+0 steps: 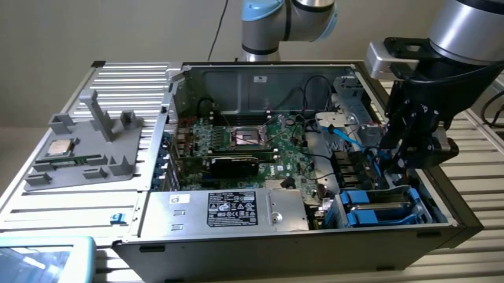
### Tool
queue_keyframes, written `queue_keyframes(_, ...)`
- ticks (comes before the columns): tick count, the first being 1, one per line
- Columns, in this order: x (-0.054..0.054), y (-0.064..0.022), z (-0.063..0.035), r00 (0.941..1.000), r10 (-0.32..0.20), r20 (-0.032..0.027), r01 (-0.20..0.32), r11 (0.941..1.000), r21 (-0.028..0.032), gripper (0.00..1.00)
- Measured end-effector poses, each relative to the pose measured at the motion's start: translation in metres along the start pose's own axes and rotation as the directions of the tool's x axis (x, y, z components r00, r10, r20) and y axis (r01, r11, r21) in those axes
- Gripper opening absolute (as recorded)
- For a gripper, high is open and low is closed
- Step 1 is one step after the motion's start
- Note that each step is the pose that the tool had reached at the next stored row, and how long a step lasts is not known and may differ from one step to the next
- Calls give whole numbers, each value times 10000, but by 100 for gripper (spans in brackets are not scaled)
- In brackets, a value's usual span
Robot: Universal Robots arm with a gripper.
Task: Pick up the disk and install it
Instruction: 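Insert the first disk wire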
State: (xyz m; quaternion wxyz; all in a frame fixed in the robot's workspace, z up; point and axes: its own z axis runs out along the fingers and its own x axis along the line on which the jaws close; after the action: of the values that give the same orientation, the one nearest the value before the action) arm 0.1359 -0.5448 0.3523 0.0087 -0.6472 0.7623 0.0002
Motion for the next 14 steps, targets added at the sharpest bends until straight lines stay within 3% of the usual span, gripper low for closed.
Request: queue_keyframes(14, -58, 14, 64, 9993, 382, 11, -382, 9993, 2, 49)
